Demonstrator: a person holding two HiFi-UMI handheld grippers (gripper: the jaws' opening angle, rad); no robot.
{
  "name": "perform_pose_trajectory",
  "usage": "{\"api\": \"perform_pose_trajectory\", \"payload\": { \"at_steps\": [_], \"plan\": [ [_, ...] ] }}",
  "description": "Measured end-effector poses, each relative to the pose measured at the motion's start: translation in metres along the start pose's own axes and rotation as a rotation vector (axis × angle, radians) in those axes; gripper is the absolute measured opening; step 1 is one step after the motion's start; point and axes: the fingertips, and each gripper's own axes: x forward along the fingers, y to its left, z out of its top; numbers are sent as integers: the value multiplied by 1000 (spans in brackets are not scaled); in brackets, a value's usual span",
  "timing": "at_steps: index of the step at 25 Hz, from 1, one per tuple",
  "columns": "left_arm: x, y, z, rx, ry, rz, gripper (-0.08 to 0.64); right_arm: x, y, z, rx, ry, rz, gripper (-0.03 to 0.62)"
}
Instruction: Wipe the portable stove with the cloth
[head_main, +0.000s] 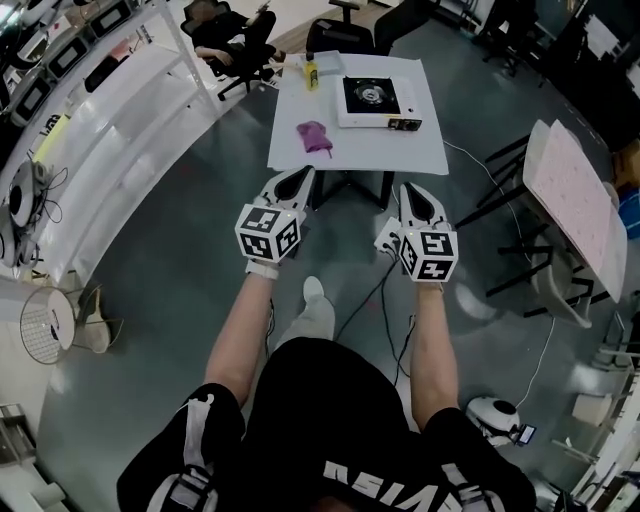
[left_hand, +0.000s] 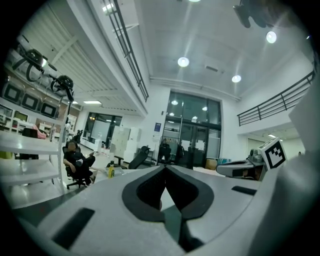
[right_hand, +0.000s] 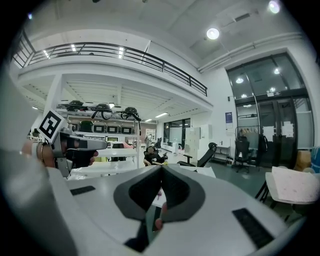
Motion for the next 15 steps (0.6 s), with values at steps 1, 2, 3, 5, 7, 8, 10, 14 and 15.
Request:
{"api": "perform_pose_trajectory", "payload": {
  "at_steps": [1, 2, 3, 5, 7, 8, 10, 14, 15],
  "plan": [
    [10, 12, 1, -4, 3, 3, 5, 15, -2, 2, -1, 2, 4, 8],
    [21, 23, 2, -6, 6, 4, 6, 31, -4, 3, -1, 5, 7, 8],
    [31, 33, 3, -8, 11, 3, 6, 45, -7, 5, 0, 9, 9, 8],
    [53, 53, 7, -8, 19, -2, 6, 75, -12, 9, 3, 14, 12, 8],
    [74, 72, 11, -9, 23, -9, 5, 103, -17, 12, 9, 17, 11, 8],
    [83, 80, 12, -10, 25, -15, 5, 115, -19, 13, 12, 18, 10, 8],
    [101, 91, 15, -6, 31, -30, 6, 135, -24, 14, 21, 20, 3, 8],
    [130, 111, 21, 12, 37, -41, 5, 168, -32, 14, 34, 32, -1, 8],
    [136, 115, 23, 11, 35, -41, 5, 176, -34, 15, 33, 35, 0, 8]
  ]
}}
